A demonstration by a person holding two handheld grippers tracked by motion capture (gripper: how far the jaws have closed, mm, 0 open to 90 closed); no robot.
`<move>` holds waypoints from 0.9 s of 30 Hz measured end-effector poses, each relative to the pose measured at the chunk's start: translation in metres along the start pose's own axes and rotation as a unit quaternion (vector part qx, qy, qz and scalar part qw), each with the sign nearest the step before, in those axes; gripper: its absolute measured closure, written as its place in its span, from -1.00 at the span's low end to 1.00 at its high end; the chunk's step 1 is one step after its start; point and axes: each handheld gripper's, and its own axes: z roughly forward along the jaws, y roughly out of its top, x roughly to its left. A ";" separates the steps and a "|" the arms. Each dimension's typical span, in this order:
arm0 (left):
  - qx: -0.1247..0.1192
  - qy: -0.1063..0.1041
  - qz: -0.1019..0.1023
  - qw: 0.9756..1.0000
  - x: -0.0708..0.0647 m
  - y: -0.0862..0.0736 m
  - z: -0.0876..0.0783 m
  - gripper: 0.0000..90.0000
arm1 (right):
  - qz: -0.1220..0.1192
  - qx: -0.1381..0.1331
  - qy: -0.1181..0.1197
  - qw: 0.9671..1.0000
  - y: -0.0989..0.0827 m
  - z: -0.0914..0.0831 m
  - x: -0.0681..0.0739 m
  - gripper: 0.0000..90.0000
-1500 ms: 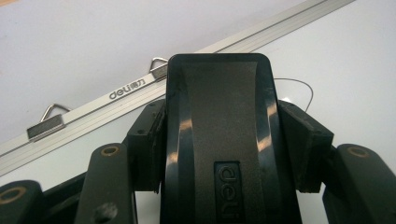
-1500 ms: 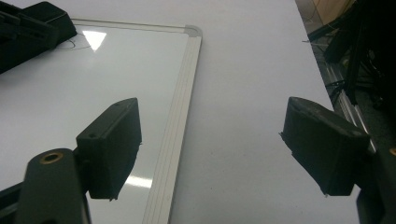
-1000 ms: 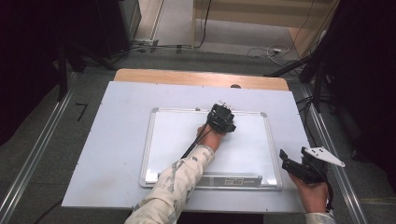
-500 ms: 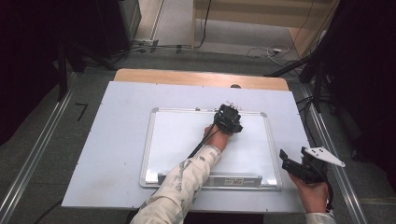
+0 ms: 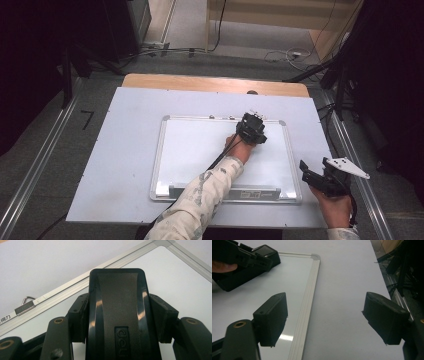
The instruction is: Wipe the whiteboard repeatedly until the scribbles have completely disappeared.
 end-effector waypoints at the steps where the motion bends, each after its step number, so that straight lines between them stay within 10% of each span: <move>1: 0.001 -0.001 0.001 1.000 0.000 0.000 0.000 -0.10 | 0.000 0.000 0.000 1.000 0.000 0.000 0.000 -0.59; 27: 0.006 0.018 -0.019 1.000 0.047 -0.021 -0.020 -0.10 | 0.000 0.002 -0.002 1.000 -0.001 -0.002 0.000 -0.59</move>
